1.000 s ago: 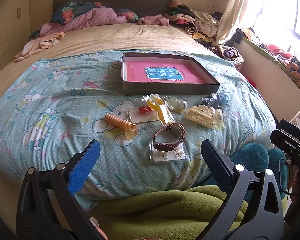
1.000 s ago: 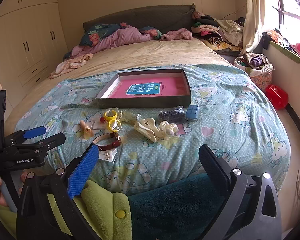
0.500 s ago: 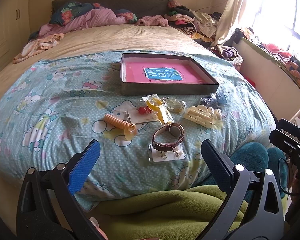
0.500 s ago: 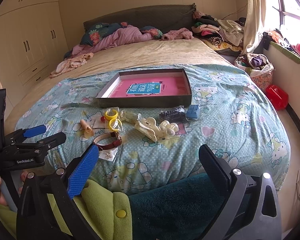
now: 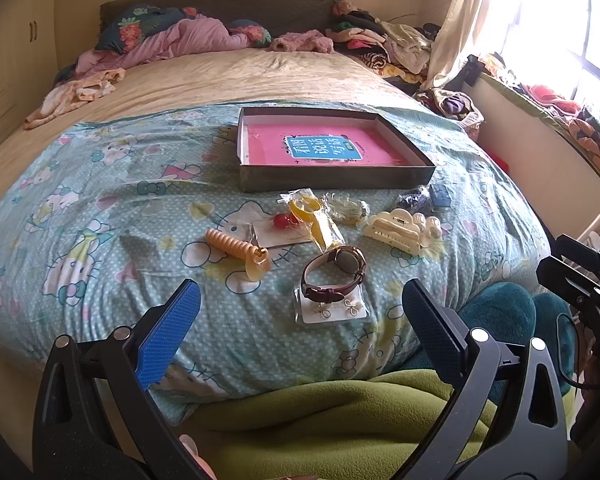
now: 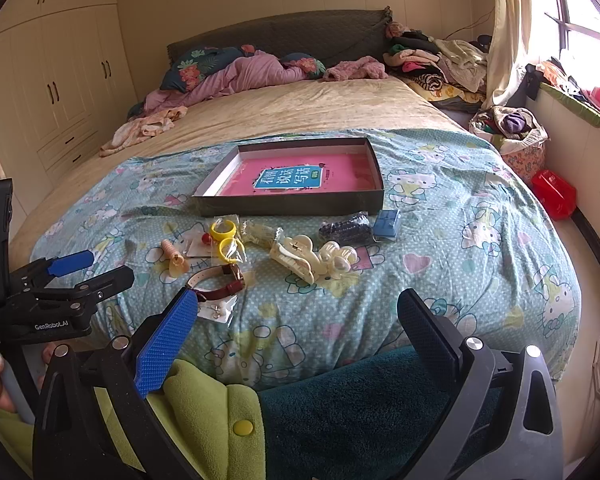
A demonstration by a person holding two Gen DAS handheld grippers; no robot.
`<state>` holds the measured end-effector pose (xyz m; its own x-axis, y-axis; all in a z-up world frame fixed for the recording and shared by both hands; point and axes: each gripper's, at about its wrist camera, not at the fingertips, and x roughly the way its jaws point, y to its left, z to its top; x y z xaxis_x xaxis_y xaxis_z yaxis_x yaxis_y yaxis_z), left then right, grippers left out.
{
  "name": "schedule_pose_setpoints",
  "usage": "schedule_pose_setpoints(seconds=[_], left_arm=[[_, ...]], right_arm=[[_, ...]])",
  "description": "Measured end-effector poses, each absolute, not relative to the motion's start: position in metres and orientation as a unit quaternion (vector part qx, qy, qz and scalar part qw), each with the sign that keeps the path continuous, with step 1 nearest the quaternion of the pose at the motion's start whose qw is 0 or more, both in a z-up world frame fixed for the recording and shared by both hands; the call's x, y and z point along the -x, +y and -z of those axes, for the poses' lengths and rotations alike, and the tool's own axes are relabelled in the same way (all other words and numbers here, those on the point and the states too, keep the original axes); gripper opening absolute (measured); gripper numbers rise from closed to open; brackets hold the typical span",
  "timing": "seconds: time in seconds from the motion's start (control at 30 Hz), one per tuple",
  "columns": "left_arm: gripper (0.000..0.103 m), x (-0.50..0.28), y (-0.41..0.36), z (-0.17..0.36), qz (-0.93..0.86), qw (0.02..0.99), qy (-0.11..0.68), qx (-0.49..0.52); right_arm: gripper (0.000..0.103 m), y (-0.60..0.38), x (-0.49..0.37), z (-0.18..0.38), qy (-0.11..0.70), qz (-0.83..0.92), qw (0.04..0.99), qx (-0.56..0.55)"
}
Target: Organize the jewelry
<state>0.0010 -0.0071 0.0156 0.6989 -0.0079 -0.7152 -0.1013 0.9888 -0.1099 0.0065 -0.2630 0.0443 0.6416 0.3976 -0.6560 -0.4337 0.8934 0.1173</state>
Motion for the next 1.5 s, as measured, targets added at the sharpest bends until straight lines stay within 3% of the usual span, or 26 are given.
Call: schedule_pose_setpoints(seconds=[0.53,1.5], left_arm=[[0.094,-0.005,-0.007,0.000,-0.009,0.909,0.410,0.071],[0.094,-0.074,-0.024,0.091,0.037,0.821,0.566,0.066]], right_arm=[[0.099,-0.257,-0.010,-0.042,0.361,-0.234,0.902,0.025],[0.099,-0.260,-0.077,-0.002,0.401,-0.196,0.894,0.039]])
